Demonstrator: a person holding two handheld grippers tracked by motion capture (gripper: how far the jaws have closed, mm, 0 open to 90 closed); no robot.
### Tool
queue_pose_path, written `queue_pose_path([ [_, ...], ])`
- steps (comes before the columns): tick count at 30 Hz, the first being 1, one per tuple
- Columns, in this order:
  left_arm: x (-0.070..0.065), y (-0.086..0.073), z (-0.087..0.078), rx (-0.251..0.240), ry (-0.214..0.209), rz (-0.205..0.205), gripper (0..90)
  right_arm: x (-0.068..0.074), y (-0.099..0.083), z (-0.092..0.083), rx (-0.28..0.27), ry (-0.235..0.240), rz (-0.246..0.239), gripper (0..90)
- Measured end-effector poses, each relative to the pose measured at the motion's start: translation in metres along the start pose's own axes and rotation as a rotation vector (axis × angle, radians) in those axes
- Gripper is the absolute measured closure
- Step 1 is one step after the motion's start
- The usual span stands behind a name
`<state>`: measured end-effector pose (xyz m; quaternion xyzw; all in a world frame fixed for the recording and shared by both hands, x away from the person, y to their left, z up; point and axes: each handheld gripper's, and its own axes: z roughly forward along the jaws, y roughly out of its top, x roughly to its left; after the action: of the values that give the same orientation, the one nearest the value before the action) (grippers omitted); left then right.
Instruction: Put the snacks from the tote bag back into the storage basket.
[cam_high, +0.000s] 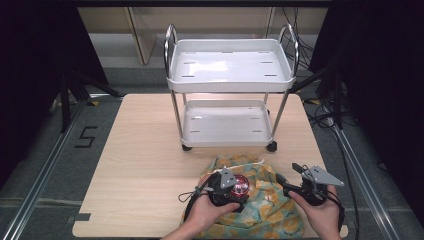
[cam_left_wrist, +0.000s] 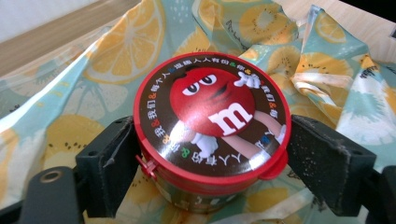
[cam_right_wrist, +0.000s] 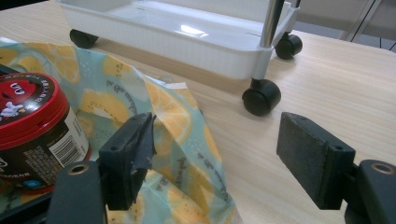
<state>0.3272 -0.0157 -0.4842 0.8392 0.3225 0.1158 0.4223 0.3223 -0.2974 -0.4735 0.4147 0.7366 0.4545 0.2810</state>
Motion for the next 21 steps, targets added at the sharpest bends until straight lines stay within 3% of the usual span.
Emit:
queue_pose_path([
  [2,-0.0002,0.0006,0.0009,-0.003,-0.02,-0.011,18.5,0.0004,-0.0001,-0.0002,0.005,0.0,0.007,28.5],
  [4,-0.0005,0.0006,0.0028,-0.028,-0.008,-0.008,19.1,0.0001,0.0,-0.0005,0.006,-0.002,0.005,28.5],
  [10,0.0011,0.0019,0.0047,-0.022,0.002,-0.004,23.4,0.0012,-0.0004,-0.0002,0.012,0.008,0.025,28.6],
  [11,0.0027,0.0021,0.0036,-0.003,0.018,0.019,23.7,-0.0002,-0.0001,-0.0006,0.004,0.001,0.007,28.5],
  [12,0.0008,0.0019,0.0049,-0.022,0.011,0.002,23.8,-0.0001,-0.0001,-0.0007,0.004,-0.002,0.009,28.5],
  [15,0.0006,0.0017,0.005,-0.025,0.011,0.003,24.1,0.0019,-0.0007,-0.0012,0.016,0.002,0.04,28.5],
  [17,0.0022,0.0017,0.0039,-0.008,0.019,0.025,24.3,0.0021,-0.0008,-0.0014,0.018,0.001,0.043,28.5],
  [18,-0.0008,0.0006,0.0055,-0.033,0.014,-0.017,24.4,0.0019,-0.0007,-0.0013,0.016,0.002,0.04,28.6],
  [19,-0.0008,0.0006,0.0055,-0.033,0.014,-0.017,24.5,0.0016,-0.0006,-0.0011,0.014,0.001,0.035,28.5],
  [20,0.0005,0.0006,0.0047,-0.023,0.023,0.01,24.5,0.0016,-0.0006,-0.0011,0.014,0.001,0.035,28.5],
  [21,-0.0009,0.0004,0.0049,-0.039,0.021,0.005,24.6,0.0019,-0.0008,-0.0012,0.016,0.002,0.04,28.5],
])
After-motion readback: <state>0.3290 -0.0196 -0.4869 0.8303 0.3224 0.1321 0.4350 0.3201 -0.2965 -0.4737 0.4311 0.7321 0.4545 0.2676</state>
